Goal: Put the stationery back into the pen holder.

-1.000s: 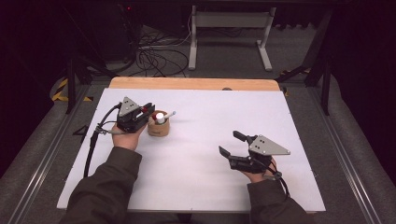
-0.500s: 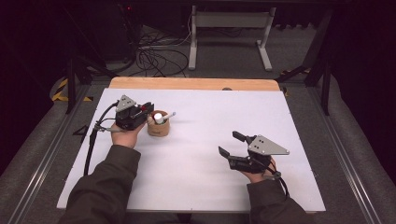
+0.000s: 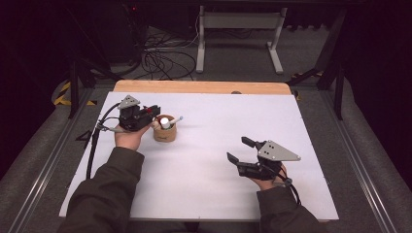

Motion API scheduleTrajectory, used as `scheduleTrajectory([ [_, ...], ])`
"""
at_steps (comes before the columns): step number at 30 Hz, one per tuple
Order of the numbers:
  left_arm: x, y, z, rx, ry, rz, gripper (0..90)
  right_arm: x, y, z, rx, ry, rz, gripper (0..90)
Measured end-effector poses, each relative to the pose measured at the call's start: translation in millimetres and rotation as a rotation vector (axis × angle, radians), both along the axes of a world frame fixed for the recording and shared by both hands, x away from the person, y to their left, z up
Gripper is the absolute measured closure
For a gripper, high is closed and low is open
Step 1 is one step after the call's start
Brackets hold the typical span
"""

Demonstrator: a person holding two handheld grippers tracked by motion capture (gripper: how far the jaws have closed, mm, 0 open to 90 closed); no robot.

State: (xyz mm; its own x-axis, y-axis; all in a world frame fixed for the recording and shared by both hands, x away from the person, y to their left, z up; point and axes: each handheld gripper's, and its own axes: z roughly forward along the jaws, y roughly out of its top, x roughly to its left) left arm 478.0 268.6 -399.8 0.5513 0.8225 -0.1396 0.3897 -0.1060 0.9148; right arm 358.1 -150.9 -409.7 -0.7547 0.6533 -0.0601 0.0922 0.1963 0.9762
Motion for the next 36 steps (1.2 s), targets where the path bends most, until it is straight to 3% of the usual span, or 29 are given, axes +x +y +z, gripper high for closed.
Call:
scheduleTrajectory([
  [3, 0.2, -1.5, -1.1, 0.001, 0.000, -0.002, 76.8, -0.2, 0.1, 0.0, -0.001, 0.000, 0.001, 26.6],
  [10, -2.5, 0.0, -2.4, -0.001, -0.015, 0.026, 64.1, -0.3, -0.7, 0.3, -0.001, 0.001, -0.003, 26.6],
  [16, -9.5, 8.9, 1.1, -0.035, -0.058, 0.039, 59.0, 0.0, -0.1, -0.1, -0.001, 0.000, 0.000, 26.6],
  [23, -16.1, 16.3, -0.4, -0.032, -0.088, 0.039, 53.3, 0.1, 1.0, -0.7, -0.002, 0.001, 0.004, 26.6],
  [28, -20.8, 16.5, 0.4, -0.036, -0.108, 0.031, 44.0, 0.4, 0.7, -1.2, -0.005, 0.000, 0.000, 26.6],
  [32, -25.0, 15.2, 3.6, -0.013, -0.143, 0.031, 38.2, 0.7, 0.1, -1.4, -0.005, -0.001, -0.003, 26.6],
  [36, -28.9, 17.1, 8.4, -0.028, -0.168, 0.032, 32.9, 0.6, 0.2, -1.5, -0.005, 0.001, -0.004, 26.6],
])
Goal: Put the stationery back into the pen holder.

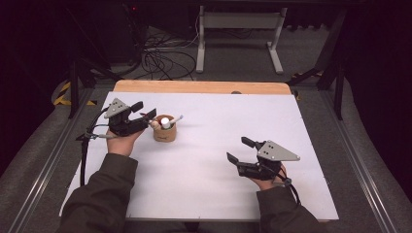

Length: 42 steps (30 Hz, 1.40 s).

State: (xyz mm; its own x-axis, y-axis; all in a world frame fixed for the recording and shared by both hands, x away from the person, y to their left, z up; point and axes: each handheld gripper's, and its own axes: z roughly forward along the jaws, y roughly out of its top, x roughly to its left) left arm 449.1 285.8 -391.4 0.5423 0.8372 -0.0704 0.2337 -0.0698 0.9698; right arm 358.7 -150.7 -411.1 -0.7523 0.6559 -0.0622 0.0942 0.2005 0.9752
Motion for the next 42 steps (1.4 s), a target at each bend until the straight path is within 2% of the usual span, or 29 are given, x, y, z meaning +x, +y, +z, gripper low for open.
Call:
scheduleTrajectory([
  [9, -8.2, 5.2, 8.9, -0.043, -0.042, -0.021, 28.7, 0.1, -0.2, 0.0, 0.000, -0.003, -0.001, 26.6],
  [11, -10.6, 4.5, 8.8, -0.033, -0.049, -0.029, 26.1, 0.1, -0.3, 0.1, 0.000, -0.004, -0.001, 26.6],
  [17, -20.0, -0.7, 4.8, 0.040, -0.081, -0.055, 22.4, 0.5, -0.5, -0.4, 0.005, -0.002, -0.003, 26.5],
  [20, -23.8, -1.9, 4.1, 0.054, -0.087, -0.059, 21.2, 0.1, -0.4, -0.2, 0.004, -0.001, -0.005, 26.6],
  [32, -34.8, -0.6, 10.8, 0.039, -0.123, -0.067, 19.3, 0.1, -1.9, 0.4, 0.008, -0.009, -0.011, 26.6],
  [40, -41.0, 2.8, 12.1, 0.032, -0.122, -0.069, 19.0, -0.4, -3.4, 0.7, 0.021, -0.015, -0.027, 26.4],
  [42, -42.6, 4.2, 12.4, 0.018, -0.121, -0.069, 18.8, -0.2, -4.3, 0.8, 0.021, -0.018, -0.030, 26.3],
])
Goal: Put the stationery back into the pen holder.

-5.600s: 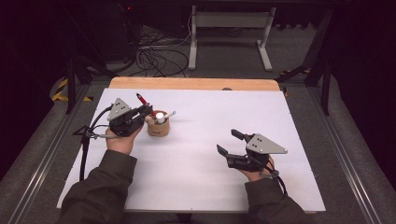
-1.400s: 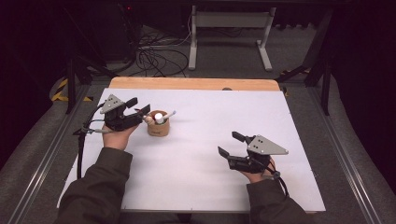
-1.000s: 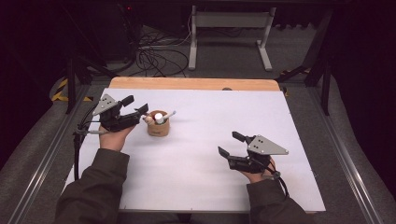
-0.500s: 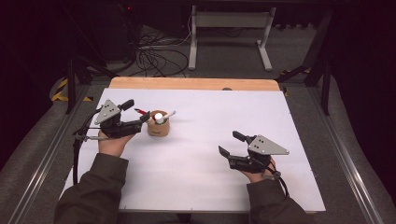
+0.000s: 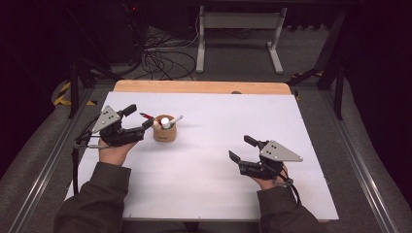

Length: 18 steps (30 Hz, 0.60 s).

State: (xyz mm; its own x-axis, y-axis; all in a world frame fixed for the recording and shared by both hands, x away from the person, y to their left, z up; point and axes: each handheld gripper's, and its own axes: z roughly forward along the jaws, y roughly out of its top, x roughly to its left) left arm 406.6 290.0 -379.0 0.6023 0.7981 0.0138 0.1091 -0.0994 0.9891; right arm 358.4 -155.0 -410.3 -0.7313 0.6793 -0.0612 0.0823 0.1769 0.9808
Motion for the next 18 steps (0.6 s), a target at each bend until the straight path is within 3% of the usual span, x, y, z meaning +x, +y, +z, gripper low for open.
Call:
scheduleTrajectory([
  [18, -19.1, 4.5, 1.3, 0.006, -0.007, -0.025, 17.3, 1.7, -7.7, 1.0, 0.028, -0.013, -0.033, 24.7],
])
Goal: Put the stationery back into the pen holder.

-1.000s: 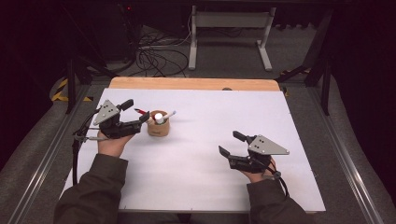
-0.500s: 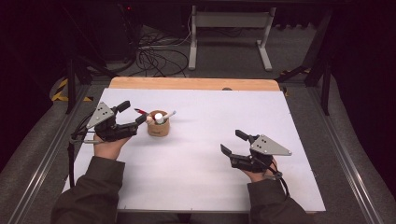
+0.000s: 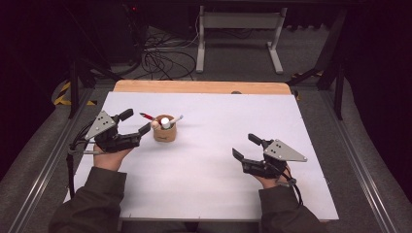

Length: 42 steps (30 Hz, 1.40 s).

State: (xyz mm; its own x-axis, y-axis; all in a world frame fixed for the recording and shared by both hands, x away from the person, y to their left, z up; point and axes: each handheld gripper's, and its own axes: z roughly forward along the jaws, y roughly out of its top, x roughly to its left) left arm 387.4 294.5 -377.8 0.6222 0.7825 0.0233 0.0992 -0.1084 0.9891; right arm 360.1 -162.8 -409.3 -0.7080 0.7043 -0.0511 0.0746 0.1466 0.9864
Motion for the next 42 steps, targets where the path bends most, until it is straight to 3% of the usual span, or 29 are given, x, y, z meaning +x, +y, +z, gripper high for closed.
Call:
scheduleTrajectory([
  [4, -3.5, 0.0, 0.4, 0.006, -0.001, -0.005, 16.8, 0.0, -0.7, 0.1, 0.002, -0.001, 0.000, 24.3],
  [9, -8.8, 1.1, 1.6, -0.020, -0.004, -0.018, 16.6, 0.1, -2.1, 0.3, 0.003, 0.004, -0.005, 23.3],
  [42, -38.3, 1.1, -4.7, 0.004, -0.010, -0.048, 14.4, -0.3, -17.0, 2.9, 0.035, -0.014, -0.048, 19.4],
])
